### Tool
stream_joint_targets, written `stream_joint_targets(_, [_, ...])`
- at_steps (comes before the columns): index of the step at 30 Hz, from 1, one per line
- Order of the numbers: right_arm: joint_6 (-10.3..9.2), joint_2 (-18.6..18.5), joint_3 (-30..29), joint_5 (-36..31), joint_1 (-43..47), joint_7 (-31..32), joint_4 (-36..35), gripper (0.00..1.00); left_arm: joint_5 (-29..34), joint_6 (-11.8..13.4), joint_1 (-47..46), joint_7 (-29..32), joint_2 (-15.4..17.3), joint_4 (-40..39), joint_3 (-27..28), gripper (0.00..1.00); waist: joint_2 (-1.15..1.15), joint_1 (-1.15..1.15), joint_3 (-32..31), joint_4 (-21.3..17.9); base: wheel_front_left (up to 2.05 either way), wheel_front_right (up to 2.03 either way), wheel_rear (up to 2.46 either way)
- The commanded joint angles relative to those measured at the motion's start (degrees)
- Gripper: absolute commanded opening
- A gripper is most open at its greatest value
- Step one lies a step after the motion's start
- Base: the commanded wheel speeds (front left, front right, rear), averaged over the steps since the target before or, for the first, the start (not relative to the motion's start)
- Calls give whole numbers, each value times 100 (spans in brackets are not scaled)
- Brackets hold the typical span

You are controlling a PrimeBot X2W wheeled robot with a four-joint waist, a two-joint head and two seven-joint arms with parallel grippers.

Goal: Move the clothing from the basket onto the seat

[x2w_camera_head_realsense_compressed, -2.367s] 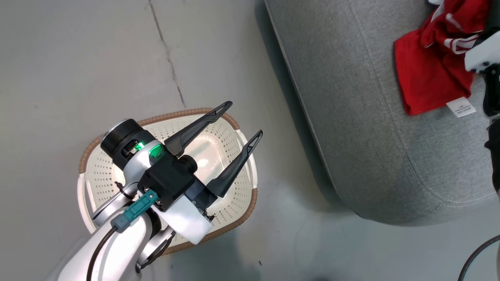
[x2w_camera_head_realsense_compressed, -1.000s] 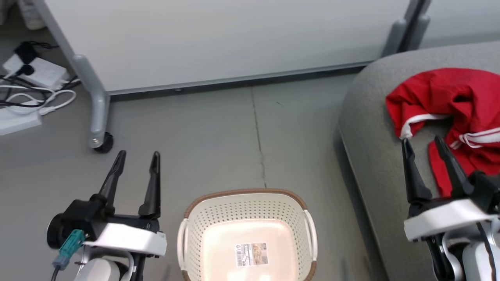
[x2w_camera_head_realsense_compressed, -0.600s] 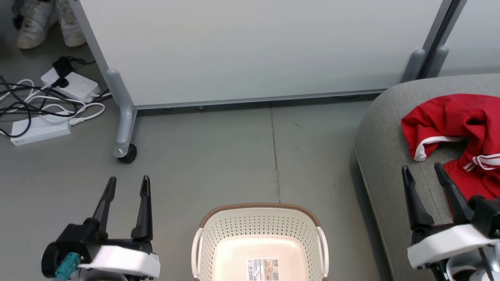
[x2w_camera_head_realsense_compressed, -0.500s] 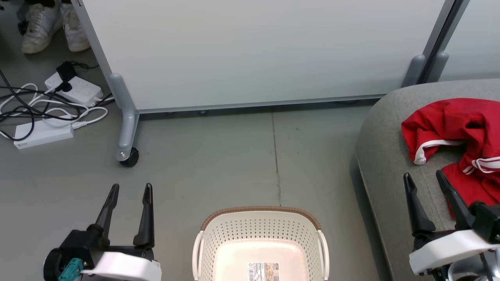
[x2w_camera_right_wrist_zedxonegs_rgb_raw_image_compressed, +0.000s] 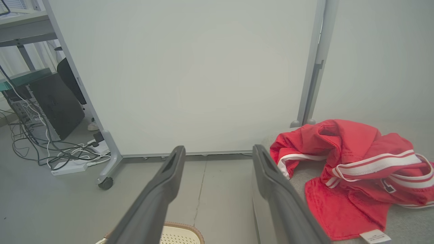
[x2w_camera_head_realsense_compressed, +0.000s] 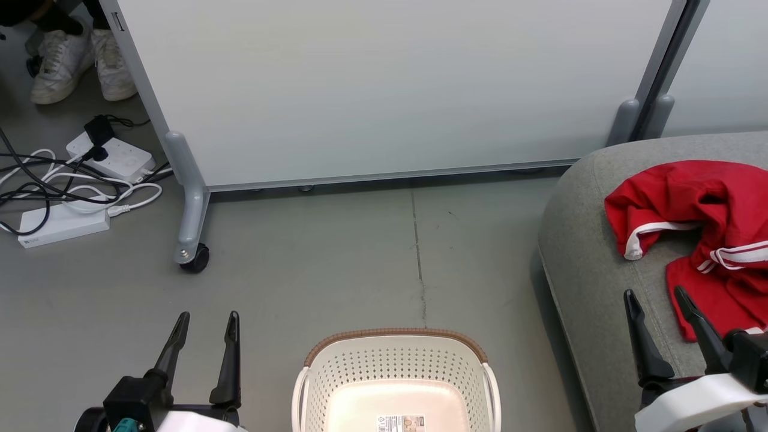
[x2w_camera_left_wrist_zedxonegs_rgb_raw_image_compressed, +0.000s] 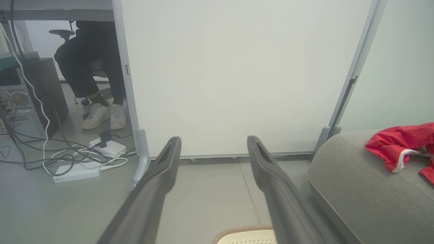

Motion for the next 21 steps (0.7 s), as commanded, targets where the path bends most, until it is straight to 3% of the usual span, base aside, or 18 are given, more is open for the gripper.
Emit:
stream_joint_targets(1, [2, -27, -18, 12, 55, 24, -22, 100, 45, -26, 53, -17, 23, 34, 46, 100, 0, 0, -9, -11, 0, 0, 0])
stream_joint_targets(21, [2, -27, -7, 91, 61, -28, -10, 100, 183, -147, 79, -18, -89, 154, 220, 100, 0, 0, -6, 23, 0, 0, 0])
